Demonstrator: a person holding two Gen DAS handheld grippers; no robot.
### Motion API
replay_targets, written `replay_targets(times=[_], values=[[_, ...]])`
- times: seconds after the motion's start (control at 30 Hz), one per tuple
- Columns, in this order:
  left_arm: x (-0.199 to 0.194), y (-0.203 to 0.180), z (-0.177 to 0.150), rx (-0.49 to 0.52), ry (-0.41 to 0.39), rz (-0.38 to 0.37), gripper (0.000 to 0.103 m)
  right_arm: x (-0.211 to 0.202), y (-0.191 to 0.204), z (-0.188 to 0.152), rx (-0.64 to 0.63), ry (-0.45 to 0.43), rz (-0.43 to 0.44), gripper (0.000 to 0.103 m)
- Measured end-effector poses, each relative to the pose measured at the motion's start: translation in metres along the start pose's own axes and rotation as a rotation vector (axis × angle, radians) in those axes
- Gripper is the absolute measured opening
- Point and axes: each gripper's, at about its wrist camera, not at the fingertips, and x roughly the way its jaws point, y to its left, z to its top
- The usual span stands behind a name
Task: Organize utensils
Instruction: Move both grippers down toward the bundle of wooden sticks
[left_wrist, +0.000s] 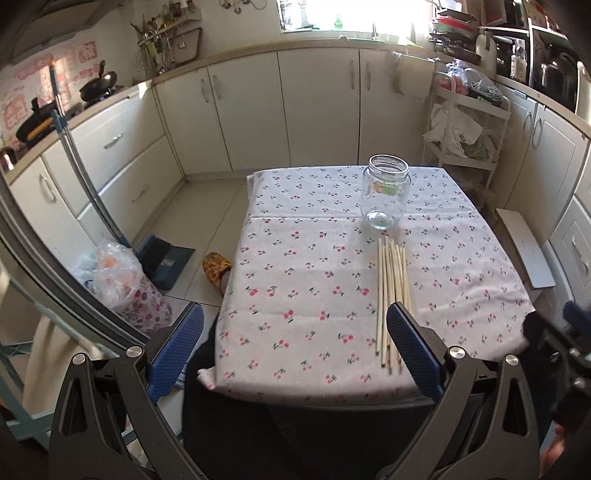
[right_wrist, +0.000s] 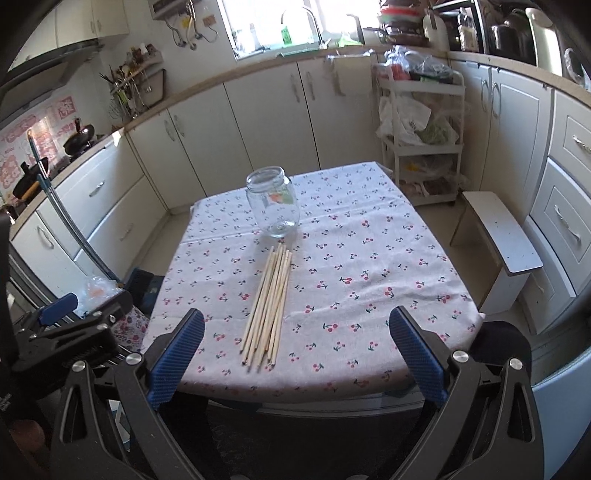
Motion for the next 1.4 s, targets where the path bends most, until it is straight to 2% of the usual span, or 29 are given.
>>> replay_targets(times=[0.53,0.73,0.8,0.83,0.9,0.97,1.13,1.27,1.4], values=[[0.073,-0.011,0.022,-0.002,0.085,-0.057,0.095,0.097,0.002,0.020,-0.033,0.112,-0.035,0.096],[0.095,-0.012,0.025,-0.009,0.121,-0.068,0.095,0.128,0.004,0.023,-0.058,0.123,-0.030,0.096],[0.105,-0.011,0.024,-0.013,0.138,-0.068,0.095,0.141,0.006,0.023,-0.077,0.130,-0.025,0.087],[0.108,-0.010,0.024,-0.015,0.146,-0.068,0.095,0.148,0.006,0.023,-0.082,0.145,-0.015,0.074],[0.117,-0.009,0.022,-0.017,0.167,-0.074,0.095,0.162,0.006,0.023,-0.084,0.169,0.007,0.065],[0.126,-0.007,0.020,-0.022,0.186,-0.075,0.095,0.176,0.005,0.022,-0.094,0.200,0.023,0.051],[0.145,-0.006,0.015,-0.037,0.231,-0.092,0.095,0.196,-0.004,0.014,-0.099,0.242,0.029,0.042],[0.155,-0.012,0.014,-0.029,0.243,-0.102,0.095,0.203,-0.013,0.015,-0.046,0.256,0.043,0.042],[0.164,-0.021,0.017,-0.017,0.250,-0.104,0.095,0.213,-0.005,0.018,-0.056,0.255,0.068,0.042]])
